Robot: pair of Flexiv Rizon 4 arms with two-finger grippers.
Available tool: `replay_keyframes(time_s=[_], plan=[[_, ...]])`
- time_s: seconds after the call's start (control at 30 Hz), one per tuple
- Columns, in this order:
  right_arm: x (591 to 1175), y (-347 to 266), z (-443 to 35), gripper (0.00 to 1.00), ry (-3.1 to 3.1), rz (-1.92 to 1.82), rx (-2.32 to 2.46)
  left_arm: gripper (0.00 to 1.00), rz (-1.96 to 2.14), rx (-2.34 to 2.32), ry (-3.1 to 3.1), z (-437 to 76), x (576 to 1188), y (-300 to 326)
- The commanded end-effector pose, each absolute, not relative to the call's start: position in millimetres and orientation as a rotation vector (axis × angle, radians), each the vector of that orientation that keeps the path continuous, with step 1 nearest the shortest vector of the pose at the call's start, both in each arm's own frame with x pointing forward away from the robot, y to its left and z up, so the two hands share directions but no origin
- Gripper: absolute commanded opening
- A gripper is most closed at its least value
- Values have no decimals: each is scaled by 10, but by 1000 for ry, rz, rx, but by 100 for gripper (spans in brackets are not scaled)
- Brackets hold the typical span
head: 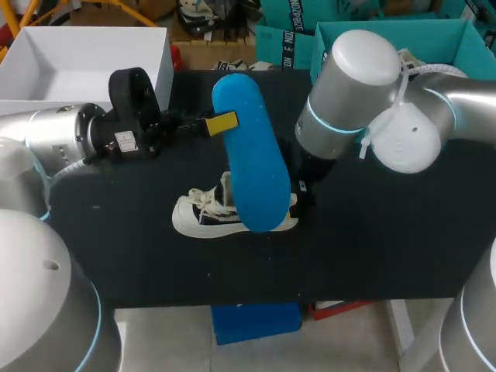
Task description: Take the shoe out of the shoebox, open the shoe tongue, remove and reinsert the insole, then place the shoe into the shoebox
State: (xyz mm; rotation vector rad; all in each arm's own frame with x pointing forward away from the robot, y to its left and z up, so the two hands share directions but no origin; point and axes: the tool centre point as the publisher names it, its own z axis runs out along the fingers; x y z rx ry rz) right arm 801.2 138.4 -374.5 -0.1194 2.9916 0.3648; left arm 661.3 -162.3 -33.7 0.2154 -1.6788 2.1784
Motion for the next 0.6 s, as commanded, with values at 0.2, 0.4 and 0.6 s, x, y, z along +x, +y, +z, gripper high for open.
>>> replay_keyframes(time_s=[0.2, 0.4, 0.6], plan=[[7940, 1177, -3841, 100, 2886, 721, -87, 0, 2183, 216, -1678, -352, 6606, -1638], [7961, 1073, -3912, 100, 2843, 884, -70, 0, 2183, 216, -1678, -352, 6606, -1638], [8006, 1005, -3975, 100, 2818, 1010, -74, 0, 2183, 216, -1678, -352, 6606, -1638]])
